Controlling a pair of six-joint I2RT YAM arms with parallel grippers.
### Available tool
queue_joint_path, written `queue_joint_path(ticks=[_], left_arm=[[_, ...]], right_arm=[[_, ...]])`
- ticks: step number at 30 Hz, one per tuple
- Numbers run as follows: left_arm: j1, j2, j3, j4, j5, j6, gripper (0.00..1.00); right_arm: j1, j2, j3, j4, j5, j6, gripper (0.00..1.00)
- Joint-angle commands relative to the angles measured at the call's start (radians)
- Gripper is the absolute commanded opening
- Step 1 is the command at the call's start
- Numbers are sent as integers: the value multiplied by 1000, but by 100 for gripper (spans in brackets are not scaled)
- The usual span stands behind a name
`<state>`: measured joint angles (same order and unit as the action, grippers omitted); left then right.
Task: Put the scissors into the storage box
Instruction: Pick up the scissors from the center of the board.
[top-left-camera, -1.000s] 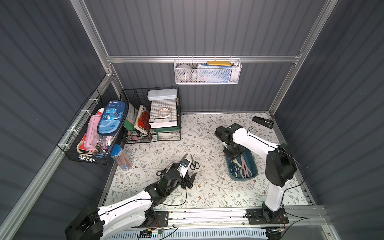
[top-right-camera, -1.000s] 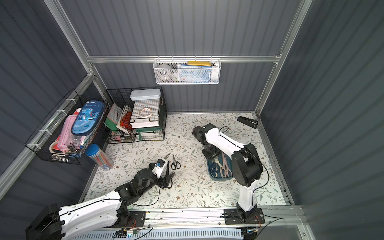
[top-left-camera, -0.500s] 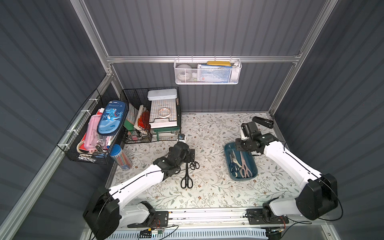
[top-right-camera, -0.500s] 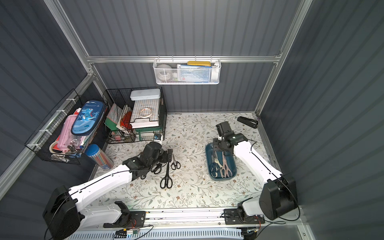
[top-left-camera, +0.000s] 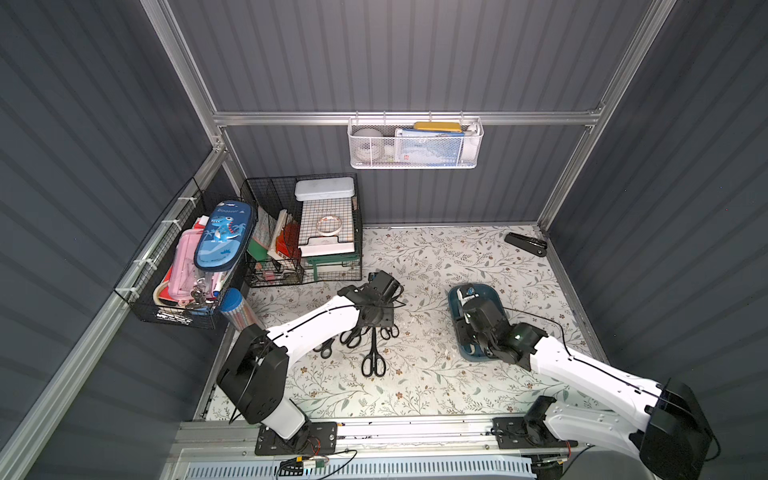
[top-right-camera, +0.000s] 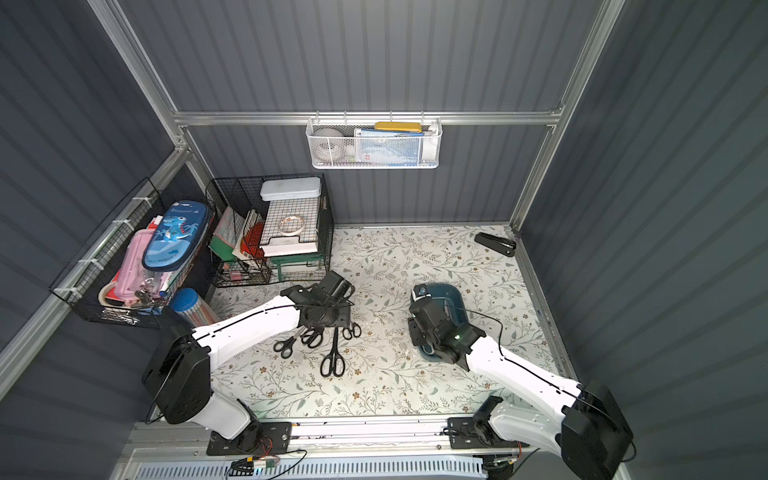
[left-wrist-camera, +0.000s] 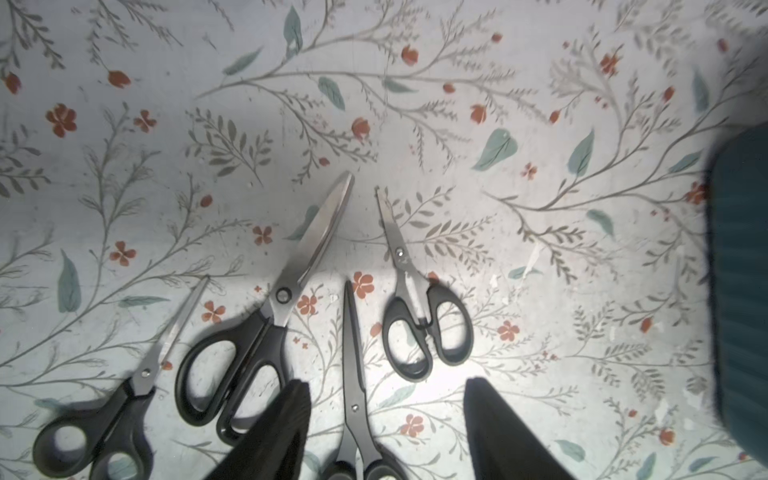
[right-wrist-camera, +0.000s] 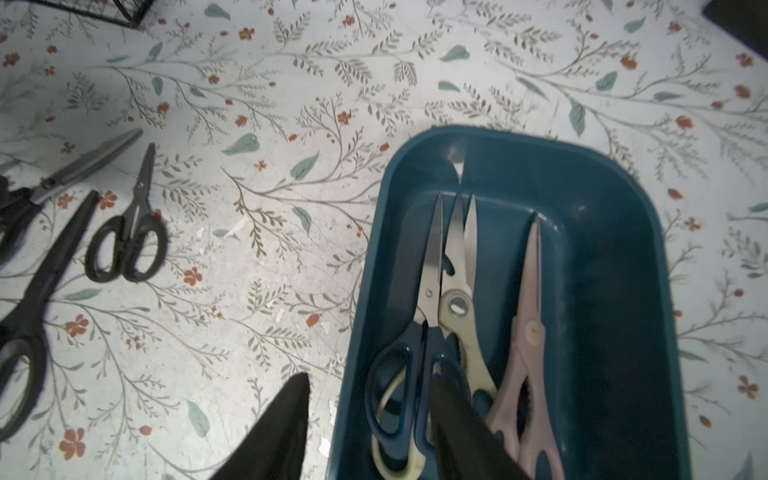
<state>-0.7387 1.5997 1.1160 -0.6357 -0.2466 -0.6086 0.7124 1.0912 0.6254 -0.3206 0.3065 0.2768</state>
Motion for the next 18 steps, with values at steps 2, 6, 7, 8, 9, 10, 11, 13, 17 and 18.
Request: queue_joint_path(ticks=[2,6,7,8,9,10,11,13,17,18], left_arm=[[6,-17,-11,-101,40,-78,60],[5,-55,-94,-92,69,-97,60],[3,-49,-104,-94,72,-71,59],[-1,-37,-113,-101,96,-61,55],[-6,-27,-123,-114,113,-61,53],[-11,-21,-130,-124,124,-61,53],[-21,-19,-138,-138,124,-70,53],[-42,-32,-157,-148,117,-88,53],[-57,-39,-157,-155,131,-92,55],[-61,-32,-148,-158,134,-93,55]], right_arm=[[46,-47,-54,34,0,46,51],[129,-111,-115,23,54,64,52],[145,-125,-131,43,52,55,52],[168,-143,-143,59,57,42,52],[190,-155,-145,65,73,30,52],[210,-164,-146,60,92,26,52],[226,-174,-145,50,107,25,53],[237,-189,-167,81,76,8,54],[242,-147,-178,117,54,3,56],[241,-126,-181,143,38,-12,56]])
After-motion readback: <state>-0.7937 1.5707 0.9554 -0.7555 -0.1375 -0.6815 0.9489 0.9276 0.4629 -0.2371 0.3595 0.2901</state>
